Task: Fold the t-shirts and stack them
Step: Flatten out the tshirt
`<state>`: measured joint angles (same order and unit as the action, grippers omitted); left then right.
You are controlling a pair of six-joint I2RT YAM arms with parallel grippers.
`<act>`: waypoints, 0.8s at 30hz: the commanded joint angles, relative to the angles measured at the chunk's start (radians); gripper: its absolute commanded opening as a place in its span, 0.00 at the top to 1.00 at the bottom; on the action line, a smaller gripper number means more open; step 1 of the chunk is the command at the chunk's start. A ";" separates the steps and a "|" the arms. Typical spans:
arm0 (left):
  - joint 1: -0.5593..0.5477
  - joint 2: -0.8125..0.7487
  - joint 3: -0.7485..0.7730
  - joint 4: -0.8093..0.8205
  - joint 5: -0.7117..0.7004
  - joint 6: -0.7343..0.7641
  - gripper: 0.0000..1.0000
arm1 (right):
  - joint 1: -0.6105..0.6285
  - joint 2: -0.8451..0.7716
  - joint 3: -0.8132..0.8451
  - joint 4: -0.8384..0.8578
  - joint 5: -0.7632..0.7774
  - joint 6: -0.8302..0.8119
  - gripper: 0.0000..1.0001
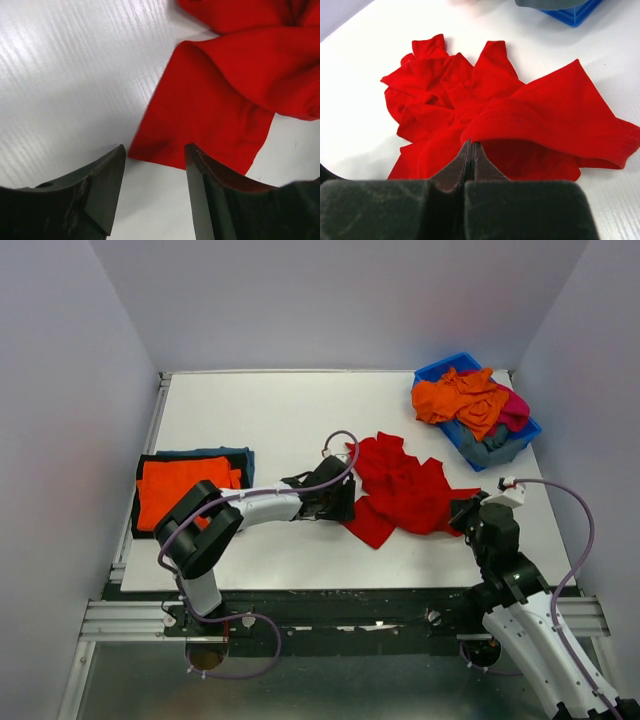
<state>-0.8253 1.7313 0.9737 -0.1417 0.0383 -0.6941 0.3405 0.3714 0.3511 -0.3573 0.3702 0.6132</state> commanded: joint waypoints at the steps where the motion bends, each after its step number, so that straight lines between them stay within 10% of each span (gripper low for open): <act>1: -0.021 0.069 0.034 -0.019 0.051 -0.028 0.43 | 0.000 0.009 -0.003 -0.005 0.026 0.014 0.99; 8: -0.029 0.097 0.068 0.002 0.003 -0.067 0.99 | 0.000 0.006 0.000 -0.011 0.026 0.013 0.99; 12: -0.029 0.031 0.105 -0.064 -0.098 -0.029 1.00 | 0.000 0.047 0.008 -0.008 0.024 0.022 0.96; 13: -0.029 0.008 0.121 -0.087 -0.132 -0.013 1.00 | 0.000 0.073 0.017 -0.009 0.009 0.019 0.92; 16: -0.029 -0.050 0.184 -0.183 -0.242 0.042 1.00 | 0.000 0.150 0.074 -0.037 -0.033 -0.013 0.21; 24: -0.034 -0.180 0.330 -0.257 -0.223 0.192 1.00 | 0.002 0.282 0.226 -0.008 -0.352 -0.257 0.12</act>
<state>-0.8509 1.6302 1.2449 -0.3523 -0.1825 -0.6159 0.3405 0.6228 0.5026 -0.3973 0.2531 0.5182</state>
